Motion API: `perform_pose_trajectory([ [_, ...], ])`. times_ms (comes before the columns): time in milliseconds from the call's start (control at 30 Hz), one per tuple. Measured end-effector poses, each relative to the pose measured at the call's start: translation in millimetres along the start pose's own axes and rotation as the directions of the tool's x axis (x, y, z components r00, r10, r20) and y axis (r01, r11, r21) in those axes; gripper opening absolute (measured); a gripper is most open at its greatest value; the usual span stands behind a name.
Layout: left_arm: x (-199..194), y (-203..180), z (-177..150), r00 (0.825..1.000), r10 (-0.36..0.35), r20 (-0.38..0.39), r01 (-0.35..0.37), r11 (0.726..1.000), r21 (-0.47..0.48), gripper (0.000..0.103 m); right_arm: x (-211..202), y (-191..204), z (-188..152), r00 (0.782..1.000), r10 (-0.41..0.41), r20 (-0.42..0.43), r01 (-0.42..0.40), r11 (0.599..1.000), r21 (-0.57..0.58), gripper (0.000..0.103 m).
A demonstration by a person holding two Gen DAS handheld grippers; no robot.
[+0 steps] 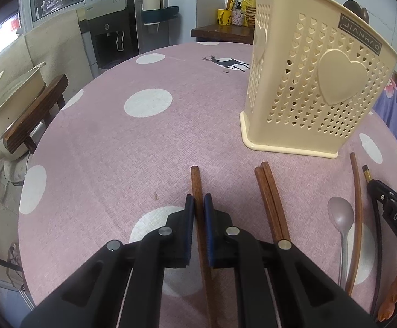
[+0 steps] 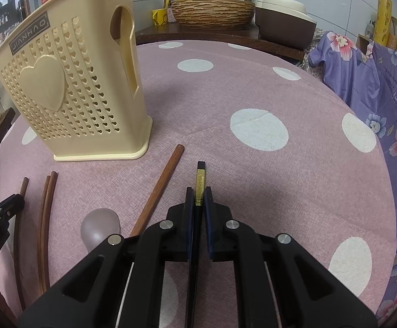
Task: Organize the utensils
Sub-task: 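Carry the brown and black chopsticks up into the cream holder with both tools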
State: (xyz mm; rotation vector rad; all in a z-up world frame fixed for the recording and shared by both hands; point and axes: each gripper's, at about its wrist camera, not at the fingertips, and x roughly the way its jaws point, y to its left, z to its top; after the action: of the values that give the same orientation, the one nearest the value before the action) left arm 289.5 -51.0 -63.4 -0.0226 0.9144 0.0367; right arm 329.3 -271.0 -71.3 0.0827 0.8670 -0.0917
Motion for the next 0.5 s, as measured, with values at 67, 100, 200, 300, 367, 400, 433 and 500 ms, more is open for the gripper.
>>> perform_pose_trajectory([
  [67, 0.5, 1.1, 1.1, 1.000, -0.007, 0.000, 0.007, 1.000, -0.004, 0.009, -3.5, -0.1, -0.4, 1.000, 0.017, 0.014, -0.017, 1.000, 0.004, 0.008],
  [100, 0.3, 2.0, 1.6, 1.000, -0.014, 0.001, 0.014, 1.000, -0.008, 0.009, -5.5, -0.2, -0.6, 1.000, 0.024, 0.018, -0.024, 1.000, 0.006, 0.008],
  [200, -4.8, 4.6, 3.0, 0.999, -0.028, 0.016, 0.028, 0.999, -0.016, 0.009, -16.1, -1.2, -0.7, 0.998, 0.052, 0.048, -0.053, 0.999, 0.015, 0.008],
  [300, -16.0, 9.1, 7.3, 0.998, -0.049, 0.044, 0.050, 0.998, -0.030, 0.008, -33.0, -3.1, 0.4, 0.993, 0.074, 0.094, -0.075, 0.997, 0.016, 0.008],
  [367, -28.8, 12.9, 11.5, 0.995, -0.067, 0.079, 0.070, 0.997, -0.040, 0.008, -45.9, -3.7, 0.8, 0.987, 0.098, 0.126, -0.100, 0.995, 0.010, 0.008],
  [400, -34.5, 13.7, 13.7, 0.993, -0.073, 0.095, 0.077, 0.996, -0.040, 0.008, -53.6, -4.0, 1.4, 0.983, 0.111, 0.144, -0.113, 0.994, 0.006, 0.008],
  [433, -41.5, 15.1, 15.8, 0.990, -0.085, 0.114, 0.090, 0.995, -0.042, 0.008, -60.6, -4.3, 2.2, 0.979, 0.125, 0.158, -0.127, 0.992, 0.002, 0.008],
  [500, -57.2, 17.6, 21.0, 0.983, -0.102, 0.152, 0.110, 0.993, -0.044, 0.008, -74.6, -6.1, 4.7, 0.970, 0.153, 0.190, -0.154, 0.988, -0.005, 0.008],
])
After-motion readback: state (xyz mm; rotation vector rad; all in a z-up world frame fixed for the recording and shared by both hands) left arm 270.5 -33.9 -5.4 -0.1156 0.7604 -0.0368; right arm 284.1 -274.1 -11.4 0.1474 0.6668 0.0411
